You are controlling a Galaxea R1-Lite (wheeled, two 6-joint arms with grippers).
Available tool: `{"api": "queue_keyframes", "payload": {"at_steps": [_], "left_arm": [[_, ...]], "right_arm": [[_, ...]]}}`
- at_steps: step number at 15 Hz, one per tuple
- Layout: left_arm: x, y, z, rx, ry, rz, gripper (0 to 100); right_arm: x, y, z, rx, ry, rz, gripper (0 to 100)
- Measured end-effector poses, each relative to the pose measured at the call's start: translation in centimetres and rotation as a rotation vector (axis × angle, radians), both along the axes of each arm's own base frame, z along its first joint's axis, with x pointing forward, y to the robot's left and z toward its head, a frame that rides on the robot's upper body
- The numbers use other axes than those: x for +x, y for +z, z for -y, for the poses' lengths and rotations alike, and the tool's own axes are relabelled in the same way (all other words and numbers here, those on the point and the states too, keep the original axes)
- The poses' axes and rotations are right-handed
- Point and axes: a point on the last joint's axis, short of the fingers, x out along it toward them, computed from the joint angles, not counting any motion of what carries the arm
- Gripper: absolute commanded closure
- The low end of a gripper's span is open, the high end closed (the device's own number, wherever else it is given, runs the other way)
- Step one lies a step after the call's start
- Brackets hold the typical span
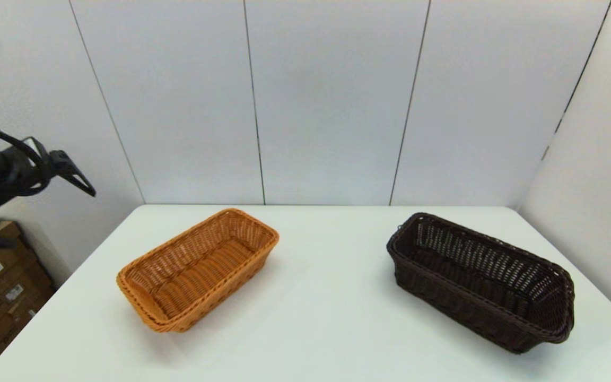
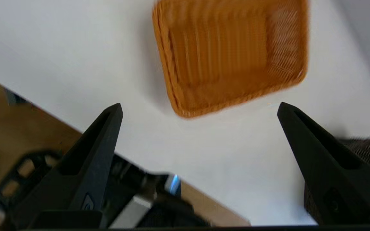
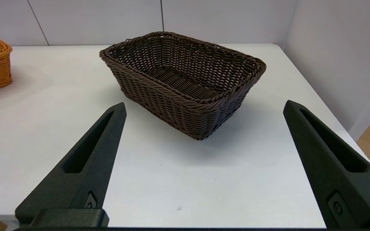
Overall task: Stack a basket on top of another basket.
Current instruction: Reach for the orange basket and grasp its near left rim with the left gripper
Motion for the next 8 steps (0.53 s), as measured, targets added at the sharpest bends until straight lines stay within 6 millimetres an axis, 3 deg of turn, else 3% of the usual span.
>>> {"api": "queue_keyframes", "payload": {"at_steps": [3,8], "left_arm": [[2.6,-3.3,0.1,-0.128,-0.045,-0.157,0],[4.2,-7.9,-1.1,-0.194,-0.054,-0.347,0]], "right_arm": [[0.0,0.0,0.0,0.0,0.0,0.0,0],[0.0,0.0,0.0,0.0,0.0,0.0,0]]}}
